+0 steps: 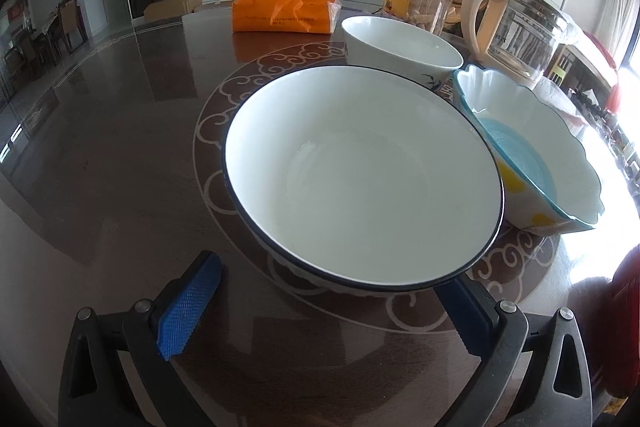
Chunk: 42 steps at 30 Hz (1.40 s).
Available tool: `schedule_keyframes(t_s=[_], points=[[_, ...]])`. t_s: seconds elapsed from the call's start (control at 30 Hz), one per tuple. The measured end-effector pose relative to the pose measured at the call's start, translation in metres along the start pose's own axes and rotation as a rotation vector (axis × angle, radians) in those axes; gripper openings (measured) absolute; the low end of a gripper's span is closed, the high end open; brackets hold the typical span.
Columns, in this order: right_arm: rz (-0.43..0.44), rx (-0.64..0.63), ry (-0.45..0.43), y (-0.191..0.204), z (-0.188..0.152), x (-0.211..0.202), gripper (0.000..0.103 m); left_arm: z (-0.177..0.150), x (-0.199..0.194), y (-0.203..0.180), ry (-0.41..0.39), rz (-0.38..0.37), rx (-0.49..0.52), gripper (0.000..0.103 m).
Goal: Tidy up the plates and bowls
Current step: 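Move the right gripper toward the blue-rimmed white scalloped bowl, then grasp the rim of the blue-rimmed scalloped bowl with the right gripper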
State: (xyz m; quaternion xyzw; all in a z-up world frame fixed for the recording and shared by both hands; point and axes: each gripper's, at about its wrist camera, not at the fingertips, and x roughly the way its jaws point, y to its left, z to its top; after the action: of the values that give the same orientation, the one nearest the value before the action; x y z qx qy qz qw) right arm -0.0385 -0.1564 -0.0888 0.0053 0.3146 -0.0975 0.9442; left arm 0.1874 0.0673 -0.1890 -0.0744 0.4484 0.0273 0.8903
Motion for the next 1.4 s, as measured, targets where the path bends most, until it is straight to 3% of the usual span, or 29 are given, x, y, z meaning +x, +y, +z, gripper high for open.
schedule_keyframes(t_s=[0.27,0.4,0.47,0.57,0.7,0.8,0.97,1.17,1.3,1.37,1.4], points=[[0.007,0.001,0.009,0.001,-0.001,0.002,0.079,0.011,0.006,0.029,0.009,0.074,-0.022,0.103],[0.010,0.009,0.016,-0.001,-0.001,0.004,0.079,-0.013,-0.012,0.038,0.050,0.061,0.021,0.103],[0.010,0.019,0.017,-0.002,-0.001,0.006,0.079,-0.024,-0.028,0.037,0.077,-0.011,0.033,0.103],[0.024,0.037,0.033,-0.008,0.002,0.015,0.079,-0.012,-0.056,0.026,0.078,-0.192,0.042,0.103],[0.092,0.094,0.083,-0.022,0.025,0.035,0.079,0.048,-0.077,-0.003,0.086,-0.426,0.080,0.103],[0.141,0.175,0.131,-0.039,0.051,0.052,0.079,0.096,-0.065,-0.028,0.145,-0.491,0.121,0.103],[0.214,0.320,0.267,-0.063,0.092,0.093,0.079,0.135,-0.007,-0.061,0.290,-0.422,0.137,0.102],[0.338,0.368,0.382,-0.063,0.131,0.145,0.079,0.140,0.036,-0.088,0.365,-0.356,0.155,0.086],[0.322,0.344,0.424,-0.055,0.143,0.178,0.079,0.131,0.051,-0.092,0.396,-0.344,0.133,0.070],[0.317,0.314,0.452,-0.048,0.146,0.195,0.079,0.129,0.056,-0.093,0.403,-0.332,0.131,0.059],[0.315,0.304,0.467,-0.045,0.147,0.205,0.079,0.128,0.057,-0.094,0.392,-0.320,0.143,0.049]])
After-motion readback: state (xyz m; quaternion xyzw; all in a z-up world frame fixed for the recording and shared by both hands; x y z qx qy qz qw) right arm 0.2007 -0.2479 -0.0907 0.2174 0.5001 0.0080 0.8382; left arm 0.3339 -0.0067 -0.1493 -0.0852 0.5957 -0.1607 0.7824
